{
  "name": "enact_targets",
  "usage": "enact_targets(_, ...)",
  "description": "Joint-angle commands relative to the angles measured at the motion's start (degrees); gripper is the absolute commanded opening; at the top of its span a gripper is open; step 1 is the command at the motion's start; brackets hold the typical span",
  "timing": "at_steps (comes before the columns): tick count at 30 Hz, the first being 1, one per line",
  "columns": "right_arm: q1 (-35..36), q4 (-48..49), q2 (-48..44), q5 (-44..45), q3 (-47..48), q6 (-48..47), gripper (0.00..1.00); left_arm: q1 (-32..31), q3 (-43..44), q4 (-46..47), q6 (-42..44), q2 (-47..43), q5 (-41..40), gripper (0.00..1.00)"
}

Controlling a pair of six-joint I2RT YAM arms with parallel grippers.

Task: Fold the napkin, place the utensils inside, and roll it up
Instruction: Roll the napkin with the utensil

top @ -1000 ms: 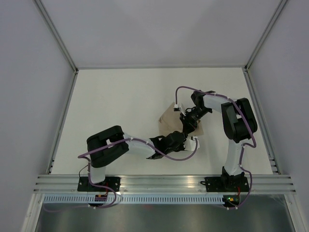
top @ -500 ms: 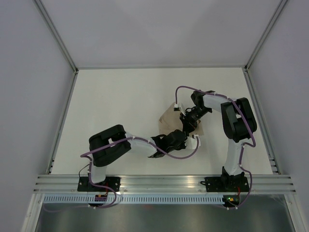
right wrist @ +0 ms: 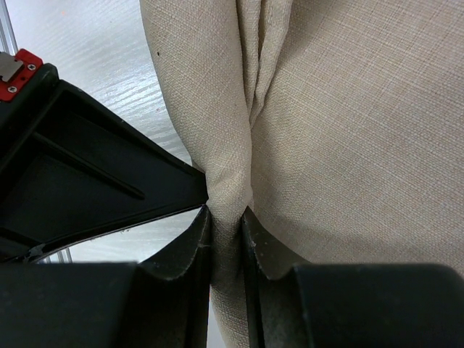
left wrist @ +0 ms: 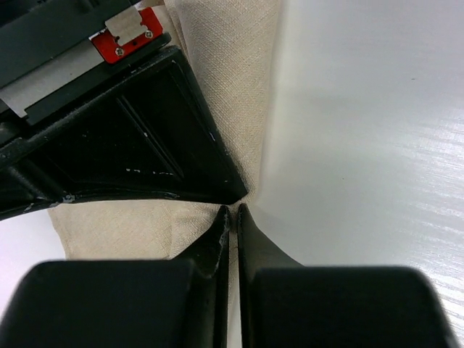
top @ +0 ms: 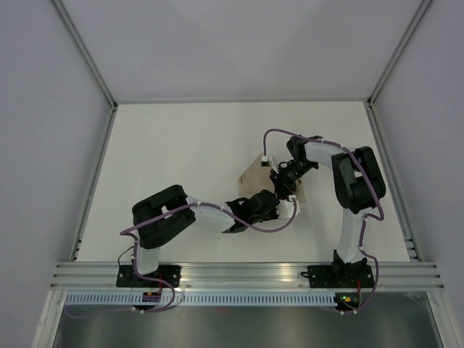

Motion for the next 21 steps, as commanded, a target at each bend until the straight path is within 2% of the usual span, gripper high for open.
enact_targets(1, 1.13, 3.70, 3.99, 6.98, -2.81, -2.03, 0.14, 1.75, 0.01, -10.29, -5.81, 4.00, 6.34, 0.02)
enact_targets(4, 1.04, 4.05, 3.72, 6.98, -2.89, -1.59, 0.18, 2.28, 0.37, -11.79, -7.48, 4.44, 8.62, 0.02)
enact_targets(7, 1.13, 5.19, 2.32, 6.89, -3.68, -0.98, 0.36, 2.89, 0.72, -13.10, -9.15, 4.44, 10.91, 0.02)
enact_targets(8, 1.04, 5.46, 1.27, 6.89, -3.86, -0.37, 0.46, 3.16, 0.81, -13.37, -9.85, 4.53, 10.92, 0.02)
enact_targets(13, 0.17, 9.31, -5.49, 7.06, -5.79, 3.75, 0.62, 4.21, 1.07, -15.13, -12.05, 4.53, 15.92, 0.02)
enact_targets(21, -2.82, 16.70, -12.80, 8.47, -7.82, 12.28, 0.65, 6.76, 3.17, -18.90, -14.96, 5.58, 22.41, 0.02)
